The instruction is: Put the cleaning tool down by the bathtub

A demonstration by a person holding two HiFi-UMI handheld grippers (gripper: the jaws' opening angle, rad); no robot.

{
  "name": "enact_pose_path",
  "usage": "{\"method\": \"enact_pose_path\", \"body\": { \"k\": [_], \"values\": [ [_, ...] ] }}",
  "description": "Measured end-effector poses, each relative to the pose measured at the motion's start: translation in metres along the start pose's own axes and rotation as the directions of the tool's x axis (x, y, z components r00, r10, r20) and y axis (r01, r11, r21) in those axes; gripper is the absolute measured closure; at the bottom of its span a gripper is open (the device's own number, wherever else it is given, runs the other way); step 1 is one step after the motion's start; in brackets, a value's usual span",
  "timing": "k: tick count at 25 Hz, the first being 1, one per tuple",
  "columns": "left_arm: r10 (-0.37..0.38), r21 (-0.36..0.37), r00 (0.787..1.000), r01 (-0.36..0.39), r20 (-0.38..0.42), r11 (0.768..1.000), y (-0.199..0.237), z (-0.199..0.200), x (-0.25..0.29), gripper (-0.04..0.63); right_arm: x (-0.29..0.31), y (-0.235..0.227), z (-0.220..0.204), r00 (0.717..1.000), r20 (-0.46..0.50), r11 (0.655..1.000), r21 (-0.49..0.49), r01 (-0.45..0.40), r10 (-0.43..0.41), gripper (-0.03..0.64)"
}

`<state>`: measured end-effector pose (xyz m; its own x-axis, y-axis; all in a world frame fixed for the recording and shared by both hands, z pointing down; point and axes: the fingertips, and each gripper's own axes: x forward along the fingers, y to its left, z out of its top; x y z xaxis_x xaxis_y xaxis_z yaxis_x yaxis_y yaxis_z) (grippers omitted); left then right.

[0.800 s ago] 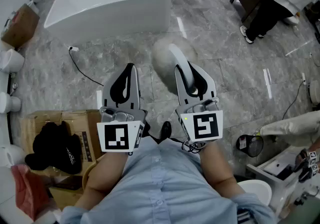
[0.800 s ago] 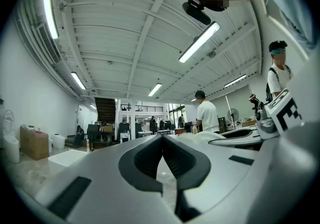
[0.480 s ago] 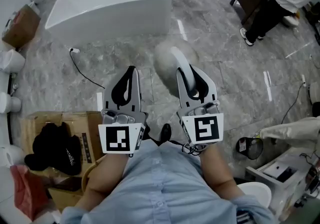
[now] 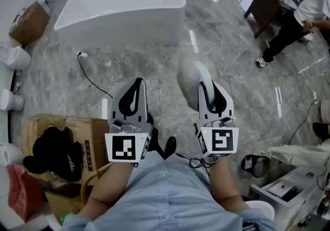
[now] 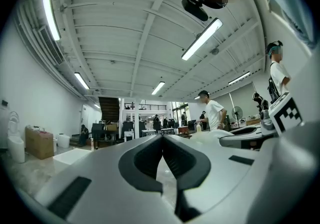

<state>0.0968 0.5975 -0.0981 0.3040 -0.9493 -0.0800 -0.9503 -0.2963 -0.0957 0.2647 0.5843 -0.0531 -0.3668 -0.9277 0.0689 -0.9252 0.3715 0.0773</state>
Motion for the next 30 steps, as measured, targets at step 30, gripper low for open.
{"method": "enact_pose_path", "body": {
  "k": [30],
  "values": [
    [0.067,-0.049,0.998,-0.067,-0.017,0.996,0.253,-0.067,0.292,0.58,0.372,-0.028,0.016,0.998,-0.054,0.999,-0.04,0.024,-0.027,0.515]
  ]
}}
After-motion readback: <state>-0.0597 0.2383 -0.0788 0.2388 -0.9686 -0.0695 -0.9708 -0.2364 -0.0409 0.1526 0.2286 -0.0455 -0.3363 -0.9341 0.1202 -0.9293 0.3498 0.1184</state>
